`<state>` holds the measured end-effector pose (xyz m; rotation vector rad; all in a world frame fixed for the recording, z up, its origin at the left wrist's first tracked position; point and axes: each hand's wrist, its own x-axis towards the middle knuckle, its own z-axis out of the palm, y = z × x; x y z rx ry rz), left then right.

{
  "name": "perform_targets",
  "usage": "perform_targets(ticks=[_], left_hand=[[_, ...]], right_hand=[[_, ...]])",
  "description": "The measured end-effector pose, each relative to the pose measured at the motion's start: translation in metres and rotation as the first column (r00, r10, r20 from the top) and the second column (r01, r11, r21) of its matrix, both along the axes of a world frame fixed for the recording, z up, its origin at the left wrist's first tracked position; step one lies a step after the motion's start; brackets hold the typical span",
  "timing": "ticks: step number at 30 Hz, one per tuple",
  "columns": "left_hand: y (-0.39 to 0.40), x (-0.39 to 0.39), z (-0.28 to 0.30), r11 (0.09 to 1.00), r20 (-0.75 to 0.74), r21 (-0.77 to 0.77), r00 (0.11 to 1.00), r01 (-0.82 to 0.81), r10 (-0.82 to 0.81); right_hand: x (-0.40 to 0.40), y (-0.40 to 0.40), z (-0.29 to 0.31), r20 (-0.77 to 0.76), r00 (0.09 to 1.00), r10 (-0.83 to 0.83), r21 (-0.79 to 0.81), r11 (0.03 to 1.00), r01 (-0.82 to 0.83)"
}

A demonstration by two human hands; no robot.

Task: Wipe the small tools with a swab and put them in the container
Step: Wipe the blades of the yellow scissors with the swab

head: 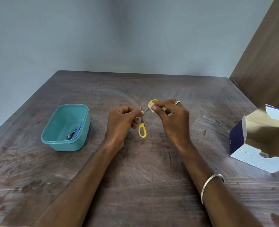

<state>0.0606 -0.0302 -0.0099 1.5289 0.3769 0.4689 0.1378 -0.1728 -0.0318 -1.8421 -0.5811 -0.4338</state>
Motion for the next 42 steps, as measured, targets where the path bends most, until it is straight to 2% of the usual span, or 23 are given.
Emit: perform_targets(ticks=[4, 9, 19, 26, 34, 42], left_hand=[[0.000, 0.001, -0.001, 0.999, -0.015, 0.038, 1.000, 0.002, -0.002], [-0.002, -0.001, 0.000, 1.000, -0.015, 0.001, 1.000, 0.012, -0.011], [0.011, 0.000, 0.003, 0.997, -0.001, -0.072, 0.999, -0.033, 0.033], [0.023, 0.002, 0.005, 0.988, -0.028, -0.152, 0.999, -0.038, 0.034], [0.035, -0.003, 0.008, 0.979, -0.088, -0.200, 0.994, 0.042, -0.061], [0.033, 0.001, 0.004, 0.986, -0.070, -0.167, 0.998, 0.000, -0.012]], right_hand=[[0.002, -0.001, 0.000, 0.039, 0.999, -0.022, -0.023, 0.999, 0.023], [0.005, -0.003, -0.002, 0.116, 0.993, -0.029, -0.097, 0.994, 0.041], [0.011, -0.007, -0.007, 0.188, 0.974, 0.126, -0.366, 0.929, -0.050], [0.009, -0.005, -0.004, 0.250, 0.941, 0.228, -0.349, 0.928, -0.132], [0.004, -0.004, -0.001, 0.211, 0.918, 0.335, -0.273, 0.922, -0.273], [-0.002, -0.001, -0.004, 0.175, 0.960, 0.220, -0.343, 0.927, -0.150]])
